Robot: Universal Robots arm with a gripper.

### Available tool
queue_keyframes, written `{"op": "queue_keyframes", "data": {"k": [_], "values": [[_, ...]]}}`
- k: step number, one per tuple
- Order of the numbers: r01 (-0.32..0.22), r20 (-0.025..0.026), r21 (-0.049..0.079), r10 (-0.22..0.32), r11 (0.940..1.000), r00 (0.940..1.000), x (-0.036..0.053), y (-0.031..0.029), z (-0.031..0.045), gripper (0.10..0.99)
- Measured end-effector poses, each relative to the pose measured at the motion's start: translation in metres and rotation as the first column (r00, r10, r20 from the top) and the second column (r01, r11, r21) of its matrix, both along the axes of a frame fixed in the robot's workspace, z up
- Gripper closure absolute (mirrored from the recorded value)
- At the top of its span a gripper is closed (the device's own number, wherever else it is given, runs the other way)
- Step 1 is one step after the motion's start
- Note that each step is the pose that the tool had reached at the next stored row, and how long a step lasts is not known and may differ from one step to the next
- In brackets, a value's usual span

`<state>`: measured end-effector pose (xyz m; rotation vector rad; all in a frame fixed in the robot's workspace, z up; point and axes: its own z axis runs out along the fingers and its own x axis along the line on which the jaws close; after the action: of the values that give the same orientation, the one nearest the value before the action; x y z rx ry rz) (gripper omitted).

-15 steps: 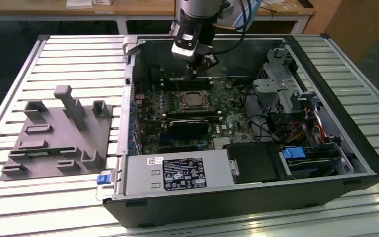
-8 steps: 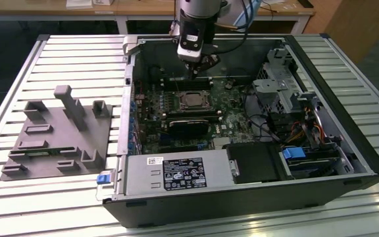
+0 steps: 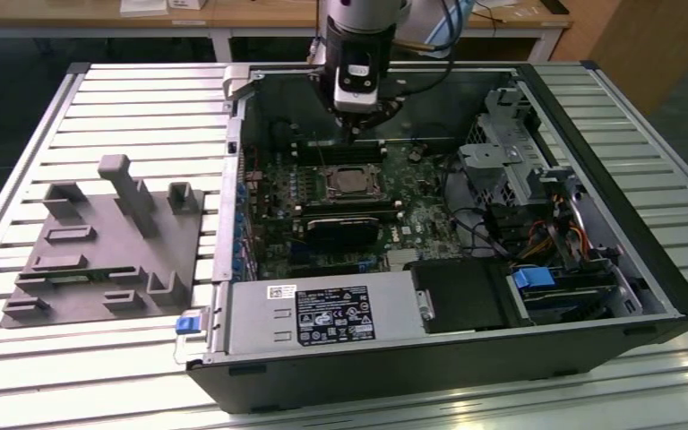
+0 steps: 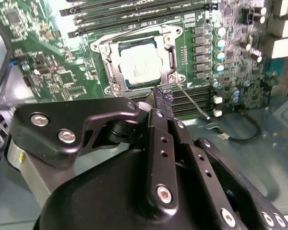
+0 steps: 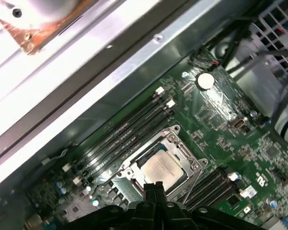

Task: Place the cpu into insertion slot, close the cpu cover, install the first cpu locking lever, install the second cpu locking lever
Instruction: 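Install the first cpu locking lever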

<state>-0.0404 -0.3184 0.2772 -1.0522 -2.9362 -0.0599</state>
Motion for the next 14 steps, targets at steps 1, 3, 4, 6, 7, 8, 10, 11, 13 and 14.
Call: {"op": "queue_keyframes", "data": {"k": [1,3,4,6,7,8,10,11,13,14], "values": [[-0.018,0.0,0.0,0.018,0.9998,0.9998,0.0,0.0,0.0,0.98],[-0.054,0.0,0.0,0.054,0.9985,0.9985,0.0,0.0,-0.0001,0.98],[-0.073,0.0,0.0,0.073,0.9973,0.9973,0.0,0.0,-0.0002,0.98],[-0.109,0.0,0.0,0.109,0.9941,0.9941,0.0,0.0,-0.0003,0.98],[-0.127,-0.0001,0.0,0.127,0.9919,0.9919,0.0,0.0,-0.0004,0.98],[-0.145,0.0,0.0,0.145,0.9895,0.9895,0.0,0.0,-0.0005,0.98],[-0.181,0.0,0.0,0.181,0.9835,0.9835,0.0,0.0,-0.0006,0.98],[-0.199,0.0,0.0,0.199,0.9799,0.9799,0.0,0.0,-0.0007,0.98],[-0.235,0.0,0.0,0.235,0.972,0.972,0.0,0.0,-0.0008,0.98],[-0.252,0.0,0.0,0.252,0.9676,0.9676,0.0,0.0,-0.0009,0.98]]}}
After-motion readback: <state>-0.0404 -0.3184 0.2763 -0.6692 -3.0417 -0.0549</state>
